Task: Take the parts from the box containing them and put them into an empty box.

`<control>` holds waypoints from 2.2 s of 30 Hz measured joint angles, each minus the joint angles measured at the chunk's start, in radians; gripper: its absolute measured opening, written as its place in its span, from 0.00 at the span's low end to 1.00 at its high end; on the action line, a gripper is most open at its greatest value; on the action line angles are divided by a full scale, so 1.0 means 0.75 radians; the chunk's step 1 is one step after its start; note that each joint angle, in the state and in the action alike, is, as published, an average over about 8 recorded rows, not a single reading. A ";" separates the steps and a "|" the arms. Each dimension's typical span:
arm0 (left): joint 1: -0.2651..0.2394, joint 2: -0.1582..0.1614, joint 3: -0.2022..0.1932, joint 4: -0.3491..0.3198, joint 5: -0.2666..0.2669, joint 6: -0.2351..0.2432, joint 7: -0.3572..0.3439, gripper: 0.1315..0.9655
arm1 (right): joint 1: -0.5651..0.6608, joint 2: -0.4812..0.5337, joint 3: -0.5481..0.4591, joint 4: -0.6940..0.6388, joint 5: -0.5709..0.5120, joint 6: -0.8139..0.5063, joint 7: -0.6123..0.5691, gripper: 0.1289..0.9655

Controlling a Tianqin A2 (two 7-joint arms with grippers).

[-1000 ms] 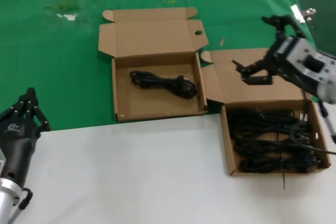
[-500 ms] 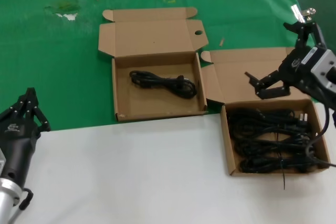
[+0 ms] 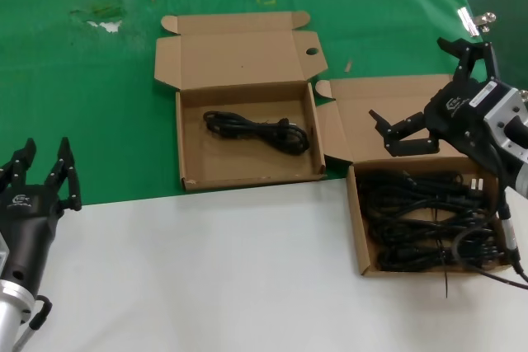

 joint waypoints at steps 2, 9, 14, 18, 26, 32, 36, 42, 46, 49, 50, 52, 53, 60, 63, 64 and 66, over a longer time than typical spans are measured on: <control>0.000 0.000 0.000 0.000 0.000 0.000 0.000 0.16 | -0.011 -0.012 0.000 -0.003 0.024 0.022 -0.013 1.00; 0.000 0.000 0.000 0.000 0.000 0.000 0.000 0.32 | -0.050 -0.053 0.000 -0.013 0.111 0.103 -0.060 1.00; 0.000 0.000 0.000 0.000 0.000 0.000 0.000 0.45 | -0.078 -0.082 0.001 -0.020 0.172 0.160 -0.093 1.00; 0.000 0.000 0.000 0.000 0.000 0.000 0.000 0.58 | -0.100 -0.105 0.001 -0.026 0.220 0.206 -0.119 1.00; 0.000 0.000 0.000 0.000 0.000 0.000 0.001 0.77 | -0.145 -0.152 0.001 -0.038 0.319 0.298 -0.172 1.00; 0.000 0.000 0.000 0.000 0.000 0.000 0.000 0.87 | -0.178 -0.187 0.002 -0.046 0.392 0.366 -0.212 1.00; 0.000 0.000 0.000 0.000 0.000 0.000 0.000 0.93 | -0.200 -0.210 0.002 -0.052 0.441 0.412 -0.238 1.00; 0.000 0.000 0.000 0.000 0.000 0.000 0.000 0.95 | -0.234 -0.246 0.002 -0.061 0.514 0.481 -0.278 1.00; 0.000 0.000 0.000 0.000 0.000 0.000 0.000 0.98 | -0.256 -0.269 0.002 -0.067 0.563 0.526 -0.305 1.00; 0.000 0.000 0.000 0.000 0.000 0.000 0.000 1.00 | -0.273 -0.286 0.002 -0.071 0.600 0.560 -0.324 1.00; 0.000 0.000 0.000 0.000 0.000 0.000 0.000 1.00 | -0.278 -0.292 0.003 -0.072 0.612 0.572 -0.331 1.00; 0.000 0.000 0.000 0.000 0.000 0.000 0.000 1.00 | -0.290 -0.304 0.003 -0.075 0.636 0.595 -0.344 1.00; 0.000 0.000 0.000 0.000 0.000 0.000 0.000 1.00 | -0.295 -0.310 0.003 -0.077 0.648 0.606 -0.351 1.00; 0.000 0.000 0.000 0.000 0.000 0.000 0.000 1.00 | -0.326 -0.342 0.003 -0.085 0.717 0.670 -0.388 1.00; 0.000 0.000 0.000 0.000 0.000 0.000 0.000 1.00 | -0.329 -0.346 0.003 -0.086 0.725 0.678 -0.392 1.00; 0.000 0.000 0.000 0.000 0.000 0.000 0.000 1.00 | -0.330 -0.346 0.003 -0.086 0.726 0.678 -0.393 1.00; 0.000 0.000 0.000 0.000 0.000 0.000 0.000 1.00 | -0.330 -0.346 0.003 -0.086 0.727 0.679 -0.393 1.00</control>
